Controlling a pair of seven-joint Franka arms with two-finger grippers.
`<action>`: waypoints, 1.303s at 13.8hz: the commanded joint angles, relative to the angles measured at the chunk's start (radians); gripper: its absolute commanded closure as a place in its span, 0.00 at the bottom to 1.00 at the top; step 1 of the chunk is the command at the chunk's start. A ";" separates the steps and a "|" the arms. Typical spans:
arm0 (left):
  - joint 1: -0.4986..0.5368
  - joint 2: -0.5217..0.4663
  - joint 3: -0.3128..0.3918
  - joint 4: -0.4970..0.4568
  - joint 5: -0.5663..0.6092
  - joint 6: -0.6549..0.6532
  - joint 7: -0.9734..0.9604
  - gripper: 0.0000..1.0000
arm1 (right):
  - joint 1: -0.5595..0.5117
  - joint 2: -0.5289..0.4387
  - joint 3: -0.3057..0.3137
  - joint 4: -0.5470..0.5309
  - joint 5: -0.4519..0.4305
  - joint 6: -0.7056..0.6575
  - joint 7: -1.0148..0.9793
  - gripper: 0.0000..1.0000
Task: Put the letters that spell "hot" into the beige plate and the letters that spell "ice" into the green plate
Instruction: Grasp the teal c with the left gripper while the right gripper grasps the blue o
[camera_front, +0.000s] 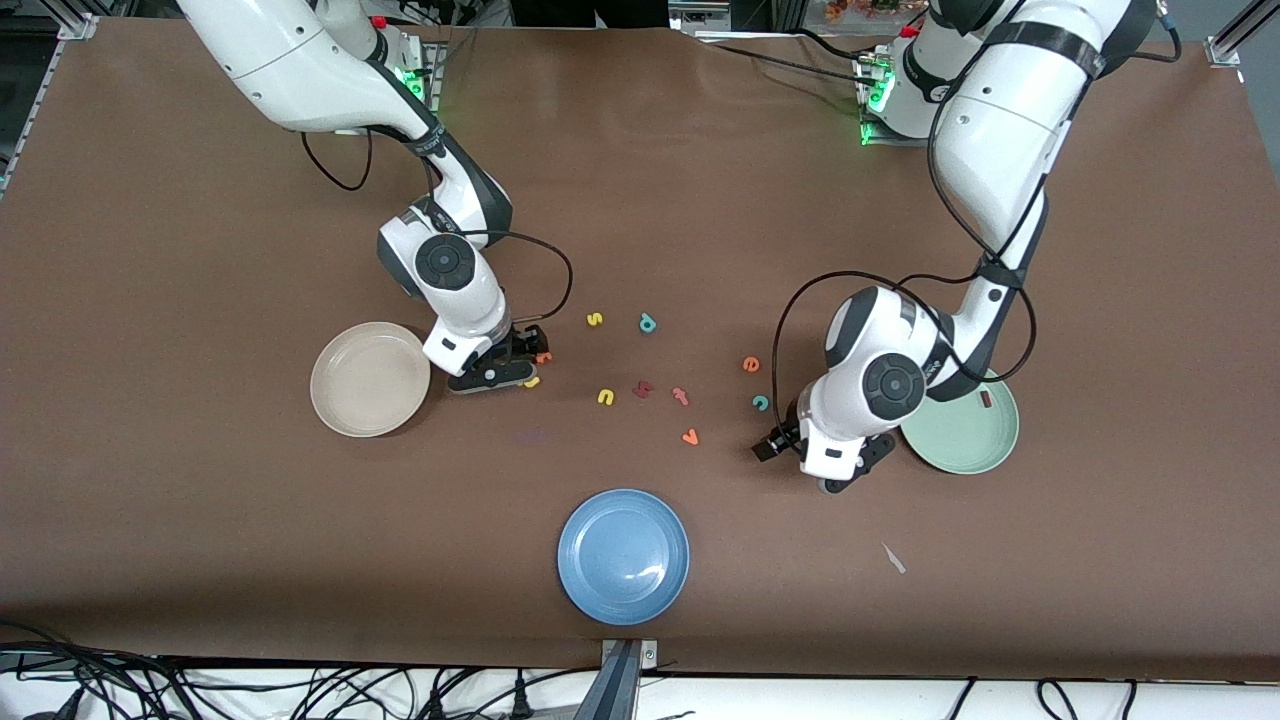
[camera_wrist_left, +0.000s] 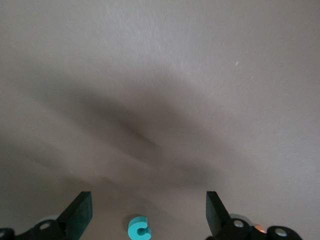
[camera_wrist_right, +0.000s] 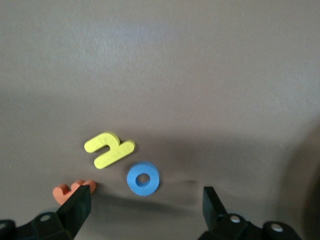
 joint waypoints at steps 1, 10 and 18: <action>-0.037 0.023 0.016 0.032 -0.006 -0.009 -0.026 0.05 | -0.013 -0.025 0.001 -0.047 -0.047 0.023 -0.001 0.01; -0.068 0.042 0.017 0.020 -0.003 -0.024 -0.117 0.31 | -0.019 -0.040 -0.014 -0.067 -0.045 0.032 -0.047 0.04; -0.069 0.038 0.017 -0.002 0.010 -0.039 -0.123 0.47 | -0.016 -0.028 -0.014 -0.046 -0.054 0.061 -0.070 0.06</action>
